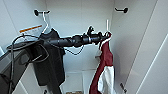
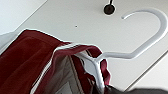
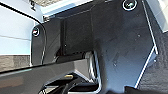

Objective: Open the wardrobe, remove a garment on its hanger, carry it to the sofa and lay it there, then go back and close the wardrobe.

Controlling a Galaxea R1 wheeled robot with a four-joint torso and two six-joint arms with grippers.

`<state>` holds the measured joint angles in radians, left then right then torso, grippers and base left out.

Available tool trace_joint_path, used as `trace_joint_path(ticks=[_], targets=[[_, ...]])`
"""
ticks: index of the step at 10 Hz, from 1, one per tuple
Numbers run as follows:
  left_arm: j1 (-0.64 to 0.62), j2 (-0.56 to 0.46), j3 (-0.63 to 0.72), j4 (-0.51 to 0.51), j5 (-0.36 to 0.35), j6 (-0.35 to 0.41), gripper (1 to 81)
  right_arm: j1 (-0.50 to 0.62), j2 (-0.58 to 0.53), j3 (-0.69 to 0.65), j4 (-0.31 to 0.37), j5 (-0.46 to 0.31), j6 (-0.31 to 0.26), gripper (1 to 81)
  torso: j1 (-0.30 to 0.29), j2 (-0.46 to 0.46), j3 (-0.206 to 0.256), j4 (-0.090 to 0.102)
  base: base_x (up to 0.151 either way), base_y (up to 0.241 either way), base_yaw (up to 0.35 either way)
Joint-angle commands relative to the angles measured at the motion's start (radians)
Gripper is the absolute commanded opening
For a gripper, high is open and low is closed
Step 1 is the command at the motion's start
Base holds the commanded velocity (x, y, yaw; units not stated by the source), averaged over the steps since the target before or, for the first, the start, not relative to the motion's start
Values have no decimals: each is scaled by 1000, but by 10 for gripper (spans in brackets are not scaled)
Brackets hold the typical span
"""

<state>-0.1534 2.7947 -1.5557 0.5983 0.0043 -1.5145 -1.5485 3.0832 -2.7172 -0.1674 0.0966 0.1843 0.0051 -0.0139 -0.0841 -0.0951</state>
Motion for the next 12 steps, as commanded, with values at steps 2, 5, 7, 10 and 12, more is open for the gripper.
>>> trace_joint_path(ticks=[2, 5, 7, 10, 12], targets=[[-185, -4, 11, 41, -63, 22, 10, 35, 4, 7, -6, -52, 0, 811, 0, 0, 17, 0, 0, 0, 0], [-157, -10, 25, 55, -61, 22, 10, 37, 5, 7, -6, -52, 0, 811, -2, 0, 25, 0, 0, 0, 0], [-157, -15, 25, 54, -63, 22, 10, 37, 5, 5, -6, -52, 0, 811, -1, 0, 25, 0, -32, 0, 0], [-156, -19, 37, 54, -63, 20, 10, 37, 5, 7, -6, -52, -2, 811, -1, 0, 26, 0, -81, 0, 0], [-156, -18, 40, 52, -63, 20, 10, 37, 4, 7, -6, -52, -2, 811, -2, 0, 26, 0, -90, 0, 0]])
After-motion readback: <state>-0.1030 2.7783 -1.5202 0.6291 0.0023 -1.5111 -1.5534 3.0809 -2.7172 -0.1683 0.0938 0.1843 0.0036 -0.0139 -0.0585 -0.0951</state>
